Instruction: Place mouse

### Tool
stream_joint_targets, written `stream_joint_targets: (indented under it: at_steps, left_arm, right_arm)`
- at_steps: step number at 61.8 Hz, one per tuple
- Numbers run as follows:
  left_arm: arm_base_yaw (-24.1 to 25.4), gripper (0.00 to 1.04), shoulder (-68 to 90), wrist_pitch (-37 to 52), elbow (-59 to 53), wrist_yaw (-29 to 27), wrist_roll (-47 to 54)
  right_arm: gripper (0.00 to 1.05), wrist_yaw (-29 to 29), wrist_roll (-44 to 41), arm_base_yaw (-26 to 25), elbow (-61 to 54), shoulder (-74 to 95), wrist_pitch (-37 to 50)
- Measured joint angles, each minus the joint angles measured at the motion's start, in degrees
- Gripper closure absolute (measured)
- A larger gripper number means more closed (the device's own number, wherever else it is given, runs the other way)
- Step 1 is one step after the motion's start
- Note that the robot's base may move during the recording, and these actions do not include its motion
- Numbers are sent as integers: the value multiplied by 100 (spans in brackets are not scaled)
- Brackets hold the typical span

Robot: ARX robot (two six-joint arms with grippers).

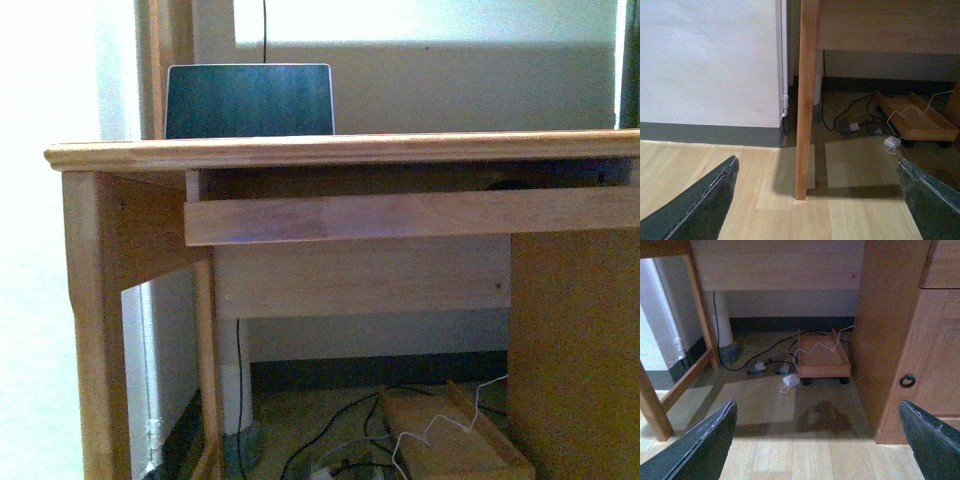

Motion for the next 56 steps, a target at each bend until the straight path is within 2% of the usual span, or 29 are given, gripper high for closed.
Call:
stream_joint_targets:
  at_steps: [56]
  left_arm:
    - [0, 8, 2, 0, 0, 0, 0]
  right_arm:
    - [7, 2, 2, 0, 0, 0, -2]
